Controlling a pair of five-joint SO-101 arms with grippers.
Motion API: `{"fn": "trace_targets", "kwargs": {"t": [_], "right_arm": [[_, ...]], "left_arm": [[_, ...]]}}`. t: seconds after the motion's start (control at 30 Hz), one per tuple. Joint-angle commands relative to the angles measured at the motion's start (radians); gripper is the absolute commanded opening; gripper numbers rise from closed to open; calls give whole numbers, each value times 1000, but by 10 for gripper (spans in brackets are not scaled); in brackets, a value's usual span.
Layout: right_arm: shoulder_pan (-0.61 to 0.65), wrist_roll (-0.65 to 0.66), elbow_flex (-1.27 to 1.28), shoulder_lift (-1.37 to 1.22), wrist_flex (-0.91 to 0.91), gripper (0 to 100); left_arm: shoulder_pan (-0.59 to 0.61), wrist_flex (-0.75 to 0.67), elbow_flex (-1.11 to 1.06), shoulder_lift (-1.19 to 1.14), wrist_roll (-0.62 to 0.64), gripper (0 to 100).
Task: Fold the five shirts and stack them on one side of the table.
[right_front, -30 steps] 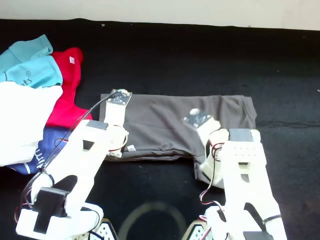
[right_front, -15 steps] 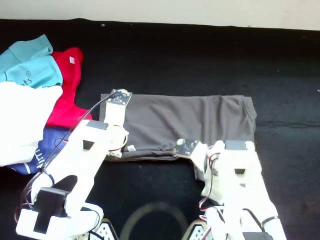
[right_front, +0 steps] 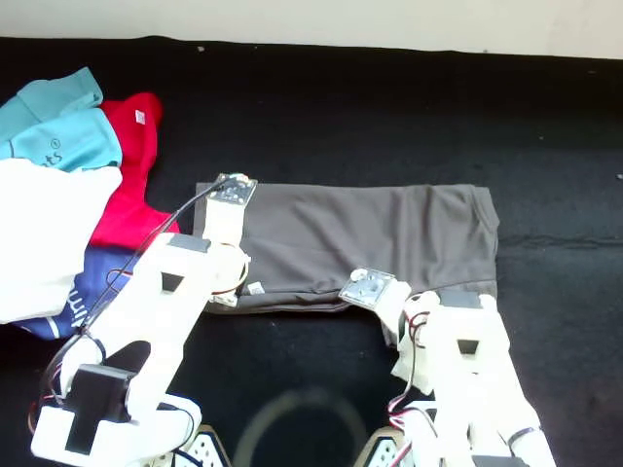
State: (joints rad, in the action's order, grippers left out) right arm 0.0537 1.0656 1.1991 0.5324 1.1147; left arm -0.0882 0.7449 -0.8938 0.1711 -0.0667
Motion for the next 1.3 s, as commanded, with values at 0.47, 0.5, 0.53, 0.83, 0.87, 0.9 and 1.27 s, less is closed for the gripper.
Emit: {"fn": "trace_targets", "kwargs": {"t": [0.47,0.5,0.53,0.83,0.87,0.9,1.27], "right_arm": [[-127,-61,-449,-366,153,5],[-134,-61,-487,-366,170,5],[-140,-61,-526,-366,182,5],[-154,-68,-762,-381,183,5],[-154,-68,-783,-390,173,5],[-154,-68,-806,-406,163,5],[-61,-242,-1244,-768,163,5]], "left_arm": [[-12,-23,-2,1,-6,9],[-12,-23,-2,1,-6,9],[-12,-23,-2,1,-6,9],[-12,-23,-2,1,-6,9],[-12,-23,-2,1,-6,9],[-12,-23,-2,1,-6,9],[-12,-23,-2,1,-6,9]]}}
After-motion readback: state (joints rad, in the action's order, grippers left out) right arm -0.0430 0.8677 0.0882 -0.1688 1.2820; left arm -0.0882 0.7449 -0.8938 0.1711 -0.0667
